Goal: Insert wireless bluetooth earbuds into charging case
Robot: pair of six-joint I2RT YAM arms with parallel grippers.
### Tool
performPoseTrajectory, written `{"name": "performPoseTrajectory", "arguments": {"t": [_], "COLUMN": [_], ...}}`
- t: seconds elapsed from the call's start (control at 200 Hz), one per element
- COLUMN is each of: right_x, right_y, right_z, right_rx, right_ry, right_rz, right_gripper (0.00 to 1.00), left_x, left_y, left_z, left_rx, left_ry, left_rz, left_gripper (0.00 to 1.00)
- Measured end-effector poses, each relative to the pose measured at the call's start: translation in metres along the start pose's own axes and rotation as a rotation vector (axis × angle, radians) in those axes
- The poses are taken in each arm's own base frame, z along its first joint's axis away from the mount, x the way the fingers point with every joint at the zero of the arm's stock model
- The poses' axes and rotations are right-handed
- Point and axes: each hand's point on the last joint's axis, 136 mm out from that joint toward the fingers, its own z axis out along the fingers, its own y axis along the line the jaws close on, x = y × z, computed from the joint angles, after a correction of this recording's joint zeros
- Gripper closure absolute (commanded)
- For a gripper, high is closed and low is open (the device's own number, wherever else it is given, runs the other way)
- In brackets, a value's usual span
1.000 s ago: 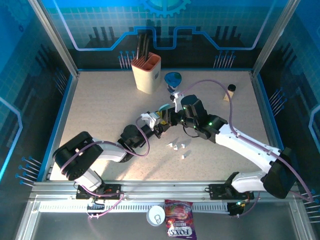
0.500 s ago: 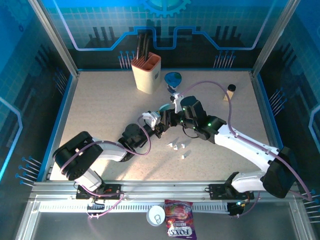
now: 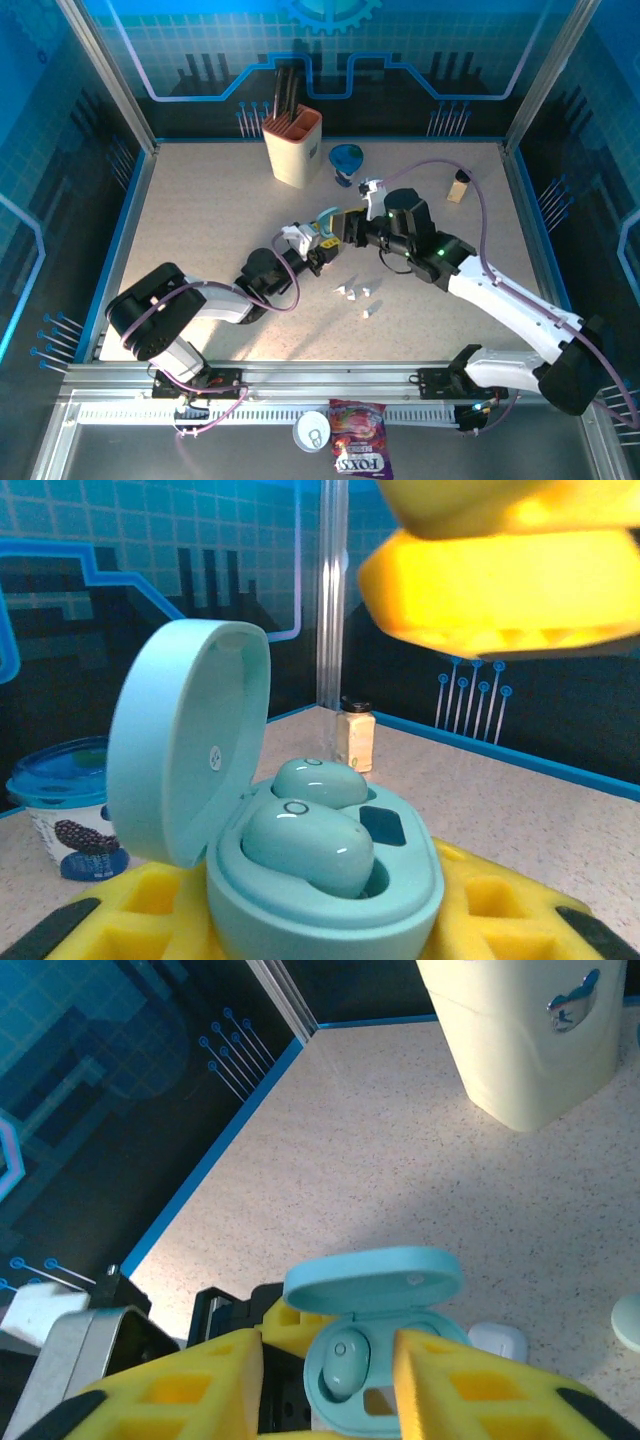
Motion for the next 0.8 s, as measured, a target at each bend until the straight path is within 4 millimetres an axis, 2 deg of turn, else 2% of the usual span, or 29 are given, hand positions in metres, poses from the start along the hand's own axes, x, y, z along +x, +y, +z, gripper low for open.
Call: {"name": "performPoseTrajectory", "arguments": {"t": [0.275, 0.485, 0.695, 0.8], "right_x": [-0.008, 0.008, 0.019, 0.021], "right_y": [-0.002, -0.013, -0.019, -0.022], "right_z": [0.022, 0.035, 0.032, 0.026], "right_rx": [0.049, 0.094, 0.117, 0.135], "right_ry": [0.085, 0.178, 0.224, 0.225], "right_rz": [-0.028, -0.052, -0.06, -0.058], "right_gripper": [0.63, 0.62, 0.54, 0.43], "left_x": [0.011, 0.017, 0.015, 0.011], "left_y": [-0.012, -0.011, -0.004, -0.002], "left_z": [-0.006, -0.007, -0.007, -0.007], "left_rx": [0.073, 0.063, 0.023, 0.01], "left_ry": [0.027, 0.051, 0.052, 0.043], "left_rz": [0.048, 0.033, -0.013, -0.037], "left_gripper": [0.68, 0.71, 0.71, 0.71]}}
